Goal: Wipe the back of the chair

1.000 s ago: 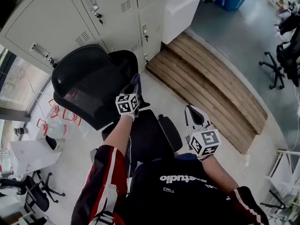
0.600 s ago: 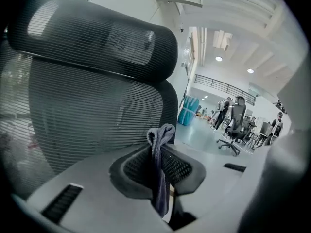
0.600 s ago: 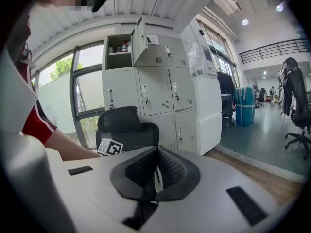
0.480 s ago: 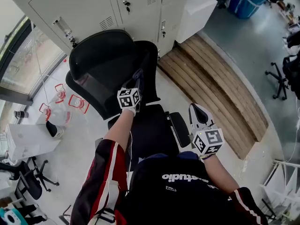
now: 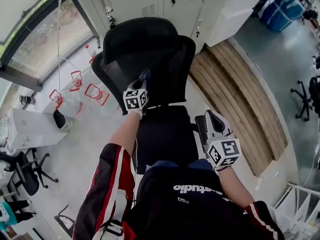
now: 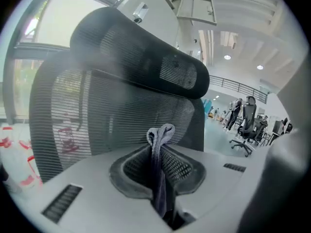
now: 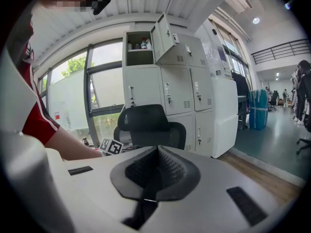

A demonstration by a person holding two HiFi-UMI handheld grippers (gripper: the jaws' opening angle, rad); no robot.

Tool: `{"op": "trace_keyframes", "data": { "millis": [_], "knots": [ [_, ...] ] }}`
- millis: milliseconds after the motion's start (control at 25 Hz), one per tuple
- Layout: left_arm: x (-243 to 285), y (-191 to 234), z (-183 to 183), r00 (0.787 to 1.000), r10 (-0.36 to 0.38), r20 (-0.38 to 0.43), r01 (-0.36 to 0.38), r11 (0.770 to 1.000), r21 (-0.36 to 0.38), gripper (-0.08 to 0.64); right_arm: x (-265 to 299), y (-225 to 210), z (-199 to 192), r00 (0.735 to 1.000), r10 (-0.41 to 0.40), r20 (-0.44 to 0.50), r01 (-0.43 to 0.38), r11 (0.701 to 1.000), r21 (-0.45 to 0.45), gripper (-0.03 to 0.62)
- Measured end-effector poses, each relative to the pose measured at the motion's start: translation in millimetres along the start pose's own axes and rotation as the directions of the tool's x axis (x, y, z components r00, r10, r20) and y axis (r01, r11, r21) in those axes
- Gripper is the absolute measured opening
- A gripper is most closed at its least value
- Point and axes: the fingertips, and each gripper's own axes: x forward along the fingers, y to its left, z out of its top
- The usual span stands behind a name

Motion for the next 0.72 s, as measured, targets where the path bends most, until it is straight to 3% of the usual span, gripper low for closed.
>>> {"op": "trace_keyframes", "data": {
  "millis": [280,720],
  "knots": [
    [-54.1,76.6,-1.5,0.996,0.091,0.022,-0.091,0.996,-0.013,0.06,8.3,57.4,-5.8,0.998,0.058,-0.003,-0.058,0.998,-0.024,0.009],
    [-123.3,175.3,-9.5,0.971,0.236,0.036,-0.235,0.971,-0.028,0.06,5.7,105.9,-22.1,0.995,0.099,-0.03,-0.101,0.994,-0.053,0.009]
  ]
}}
